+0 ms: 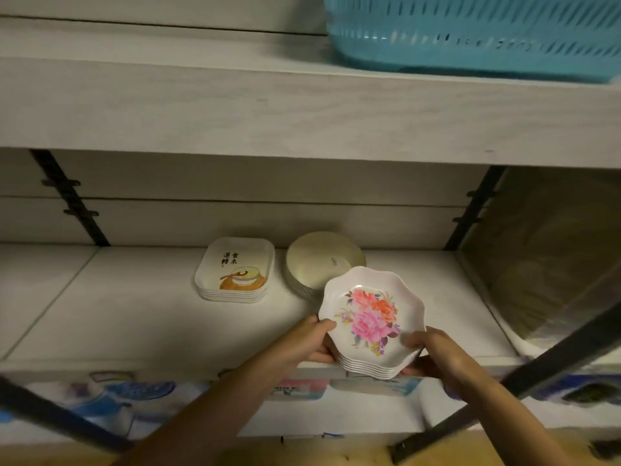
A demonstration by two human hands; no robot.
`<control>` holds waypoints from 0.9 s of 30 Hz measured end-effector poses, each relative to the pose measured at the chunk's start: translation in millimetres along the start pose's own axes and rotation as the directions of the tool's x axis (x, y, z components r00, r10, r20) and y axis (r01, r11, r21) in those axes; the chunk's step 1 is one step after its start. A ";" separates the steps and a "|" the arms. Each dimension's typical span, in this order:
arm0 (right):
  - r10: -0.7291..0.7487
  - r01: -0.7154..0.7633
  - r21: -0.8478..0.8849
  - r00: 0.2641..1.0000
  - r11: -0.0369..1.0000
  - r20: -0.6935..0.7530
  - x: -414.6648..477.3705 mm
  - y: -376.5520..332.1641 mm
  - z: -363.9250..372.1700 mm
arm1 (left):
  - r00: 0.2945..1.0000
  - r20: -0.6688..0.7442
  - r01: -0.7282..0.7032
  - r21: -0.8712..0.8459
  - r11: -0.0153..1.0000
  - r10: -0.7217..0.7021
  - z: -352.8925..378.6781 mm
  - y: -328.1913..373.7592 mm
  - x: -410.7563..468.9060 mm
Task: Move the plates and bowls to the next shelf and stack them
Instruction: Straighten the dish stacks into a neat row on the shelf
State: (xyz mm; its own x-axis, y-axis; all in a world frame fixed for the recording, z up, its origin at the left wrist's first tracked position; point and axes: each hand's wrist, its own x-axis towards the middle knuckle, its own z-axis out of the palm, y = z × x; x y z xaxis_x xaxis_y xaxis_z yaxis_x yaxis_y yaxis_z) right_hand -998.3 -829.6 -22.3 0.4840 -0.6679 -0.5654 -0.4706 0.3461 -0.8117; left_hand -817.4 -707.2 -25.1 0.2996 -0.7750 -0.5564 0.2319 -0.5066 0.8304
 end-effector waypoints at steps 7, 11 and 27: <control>0.073 -0.075 -0.022 0.994 0.997 -0.084 22.1 1.4 -40.4 | 0.999 -0.051 -0.012 -0.037 0.999 0.011 42.4 1.0 50.5; 0.104 -0.108 -0.029 0.988 0.994 -0.118 40.9 -0.4 -53.0 | 0.997 -0.075 -0.027 -0.050 0.998 0.023 50.4 2.8 67.1; 0.171 -0.170 -0.051 0.985 0.984 0.024 51.0 -23.4 -16.8 | 0.973 -0.231 -0.028 0.006 1.000 0.029 15.9 0.9 66.1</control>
State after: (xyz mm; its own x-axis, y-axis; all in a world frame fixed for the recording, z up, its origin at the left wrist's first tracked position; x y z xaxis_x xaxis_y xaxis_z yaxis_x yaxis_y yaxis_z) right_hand -975.1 -882.8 -29.7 0.4137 -0.5830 -0.6992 -0.5829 0.4203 -0.6954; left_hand -812.1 -764.9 -60.7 0.5119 -0.6810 -0.5235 0.2175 -0.4868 0.8460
